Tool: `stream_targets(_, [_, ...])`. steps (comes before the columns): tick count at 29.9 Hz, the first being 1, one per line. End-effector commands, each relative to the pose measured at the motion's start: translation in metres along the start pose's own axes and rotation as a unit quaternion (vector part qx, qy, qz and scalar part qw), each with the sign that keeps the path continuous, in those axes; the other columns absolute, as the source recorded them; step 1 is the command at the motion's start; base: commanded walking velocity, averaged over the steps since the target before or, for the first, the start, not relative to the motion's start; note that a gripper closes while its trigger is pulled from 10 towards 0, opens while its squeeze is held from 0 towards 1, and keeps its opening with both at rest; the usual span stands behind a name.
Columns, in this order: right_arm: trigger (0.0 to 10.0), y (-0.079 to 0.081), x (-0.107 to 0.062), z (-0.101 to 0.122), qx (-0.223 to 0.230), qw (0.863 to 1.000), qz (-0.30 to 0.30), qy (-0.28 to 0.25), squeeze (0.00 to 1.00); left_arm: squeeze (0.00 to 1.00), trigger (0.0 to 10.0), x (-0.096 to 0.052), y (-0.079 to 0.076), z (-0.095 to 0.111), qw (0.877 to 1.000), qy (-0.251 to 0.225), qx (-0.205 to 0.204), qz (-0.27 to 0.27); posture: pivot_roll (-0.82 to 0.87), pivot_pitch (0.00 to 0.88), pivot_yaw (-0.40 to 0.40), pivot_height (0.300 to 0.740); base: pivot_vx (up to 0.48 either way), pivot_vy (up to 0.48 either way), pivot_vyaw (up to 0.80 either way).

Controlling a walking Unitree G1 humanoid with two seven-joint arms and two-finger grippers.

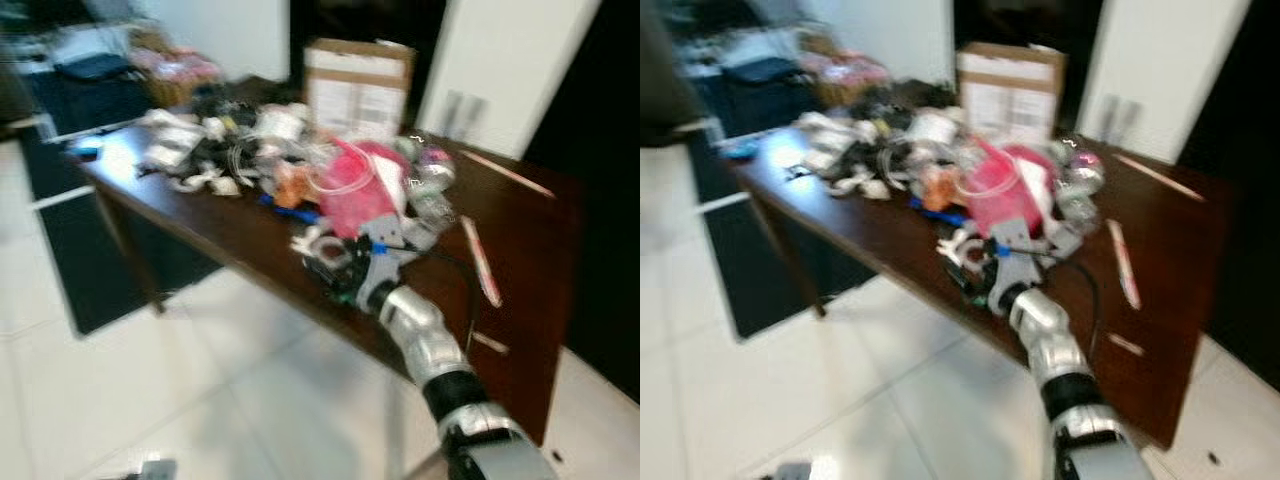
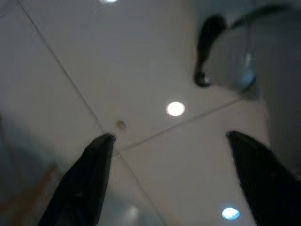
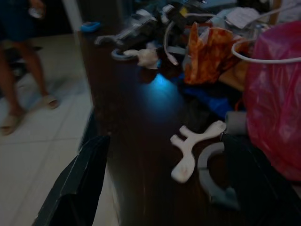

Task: Picking trash to rubbish bin

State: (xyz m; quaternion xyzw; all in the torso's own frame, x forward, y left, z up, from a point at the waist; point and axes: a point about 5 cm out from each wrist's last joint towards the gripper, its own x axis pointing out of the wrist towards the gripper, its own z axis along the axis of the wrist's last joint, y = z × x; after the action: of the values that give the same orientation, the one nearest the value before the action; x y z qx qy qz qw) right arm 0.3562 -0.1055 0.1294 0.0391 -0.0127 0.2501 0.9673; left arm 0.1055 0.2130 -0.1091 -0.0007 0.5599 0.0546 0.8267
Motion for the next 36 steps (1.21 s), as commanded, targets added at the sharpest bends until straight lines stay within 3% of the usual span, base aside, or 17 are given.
stream_targets(1, [10.0, -0.002, 0.001, 0.004, 0.006, 1.000, -0.018, -0.017, 0.00, 0.00, 10.0, 0.000, 0.000, -0.004, 1.000, 0.007, 0.004, -0.002, 0.05, 0.103, -0.048, 0.740, 0.000, 0.000, 0.00])
stream_targets(7, [10.0, -0.005, 0.001, 0.006, 0.007, 0.999, -0.030, -0.028, 0.00, 0.00, 10.0, -0.001, 0.000, -0.006, 1.000, 0.009, 0.005, -0.003, 0.05, 0.108, -0.047, 0.740, 0.000, 0.000, 0.00])
stream_targets(19, [10.0, -0.012, 0.001, 0.002, -0.140, 0.989, -0.030, 0.027, 0.00, 0.00, 10.0, -0.001, -0.001, -0.006, 1.000, 0.008, 0.009, -0.008, 0.05, 0.117, -0.053, 0.740, 0.000, 0.000, 0.00])
stream_targets(25, [10.0, -0.022, 0.000, 0.011, -0.174, 0.984, -0.015, 0.033, 0.00, 0.00, 10.0, -0.001, -0.003, -0.006, 1.000, 0.007, 0.011, -0.010, 0.05, 0.122, -0.055, 0.740, 0.000, 0.000, 0.00])
stream_targets(28, [10.0, -0.024, 0.000, 0.011, -0.170, 0.985, -0.008, 0.038, 0.00, 0.00, 10.0, -0.001, -0.003, -0.006, 1.000, 0.008, 0.012, -0.010, 0.05, 0.122, -0.056, 0.740, 0.000, 0.000, 0.00])
stream_targets(31, [10.0, -0.026, -0.001, 0.012, -0.137, 0.990, -0.001, 0.041, 0.00, 0.00, 10.0, -0.001, -0.003, -0.006, 1.000, 0.008, 0.011, -0.010, 0.05, 0.122, -0.056, 0.740, 0.000, 0.000, 0.00])
stream_targets(33, [10.0, -0.023, -0.002, 0.020, -0.043, 0.996, 0.063, 0.040, 0.00, 0.00, 10.0, -0.001, -0.003, -0.007, 1.000, 0.009, 0.016, -0.012, 0.05, 0.123, -0.058, 0.740, 0.000, 0.000, 0.00])
stream_targets(36, [10.0, -0.020, -0.005, 0.024, -0.018, 0.993, 0.110, 0.041, 0.00, 0.00, 10.0, -0.001, -0.003, -0.008, 1.000, 0.009, 0.017, -0.012, 0.05, 0.123, -0.055, 0.740, 0.000, 0.000, 0.00])
